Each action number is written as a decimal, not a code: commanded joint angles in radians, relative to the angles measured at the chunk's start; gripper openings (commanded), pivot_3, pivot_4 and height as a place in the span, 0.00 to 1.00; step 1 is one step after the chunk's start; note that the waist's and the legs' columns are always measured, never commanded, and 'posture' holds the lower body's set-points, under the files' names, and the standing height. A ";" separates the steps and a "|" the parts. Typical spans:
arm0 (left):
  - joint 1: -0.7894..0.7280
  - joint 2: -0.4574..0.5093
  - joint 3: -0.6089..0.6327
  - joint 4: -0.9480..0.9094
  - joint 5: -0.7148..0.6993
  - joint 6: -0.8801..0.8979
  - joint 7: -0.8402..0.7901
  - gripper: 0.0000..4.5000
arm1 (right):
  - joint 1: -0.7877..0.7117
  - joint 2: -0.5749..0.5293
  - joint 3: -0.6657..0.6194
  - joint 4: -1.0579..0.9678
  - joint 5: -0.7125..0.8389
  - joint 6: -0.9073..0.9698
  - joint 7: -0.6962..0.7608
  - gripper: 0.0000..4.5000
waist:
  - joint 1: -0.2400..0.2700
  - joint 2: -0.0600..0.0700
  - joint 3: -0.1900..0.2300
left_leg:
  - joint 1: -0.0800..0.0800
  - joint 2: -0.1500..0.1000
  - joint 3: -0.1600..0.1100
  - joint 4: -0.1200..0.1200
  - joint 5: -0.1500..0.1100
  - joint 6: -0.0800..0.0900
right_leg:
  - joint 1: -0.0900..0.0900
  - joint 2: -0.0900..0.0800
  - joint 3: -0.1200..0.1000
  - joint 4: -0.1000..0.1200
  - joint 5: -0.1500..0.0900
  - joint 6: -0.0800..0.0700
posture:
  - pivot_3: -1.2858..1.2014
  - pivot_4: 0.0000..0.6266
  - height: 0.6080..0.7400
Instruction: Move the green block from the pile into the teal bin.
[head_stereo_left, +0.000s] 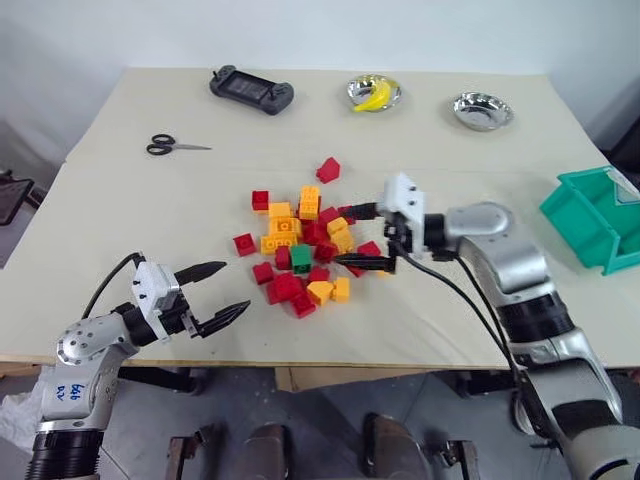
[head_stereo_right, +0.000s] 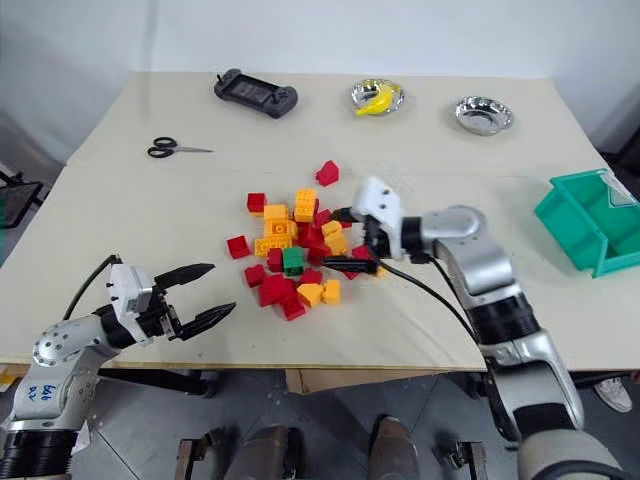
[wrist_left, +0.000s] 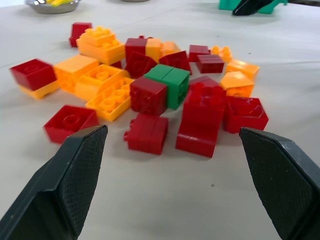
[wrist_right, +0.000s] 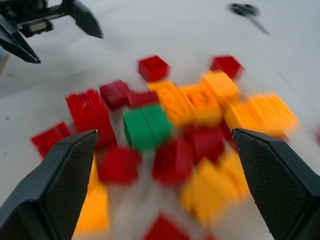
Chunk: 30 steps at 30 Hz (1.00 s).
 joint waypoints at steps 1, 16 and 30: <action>0.001 -0.013 -0.007 -0.039 0.002 -0.010 0.014 1.00 | -0.086 0.059 0.075 0.137 -0.091 -0.025 -0.004 1.00 | -0.003 0.000 0.000 | 0.000 0.000 0.000 0.000 0.000 0.000 | 0.000 0.000 0.000 0.000 0.000 0.000 | 0.52 0.24 1.00; 0.003 -0.019 0.003 -0.035 -0.002 -0.031 0.030 1.00 | -0.226 0.242 0.165 0.394 -0.231 -0.094 0.060 1.00 | -0.016 0.000 0.000 | 0.000 0.000 0.000 -0.001 0.000 0.000 | -0.001 0.000 0.000 0.001 0.000 0.000 | 0.52 0.24 1.00; 0.023 -0.017 -0.006 -0.076 -0.010 -0.033 0.025 1.00 | -0.284 0.258 0.108 0.481 -0.235 -0.159 0.084 0.47 | -0.031 0.000 0.000 | 0.000 0.000 0.000 -0.001 0.000 -0.001 | -0.001 0.000 0.000 0.001 0.000 0.000 | 0.52 0.24 1.00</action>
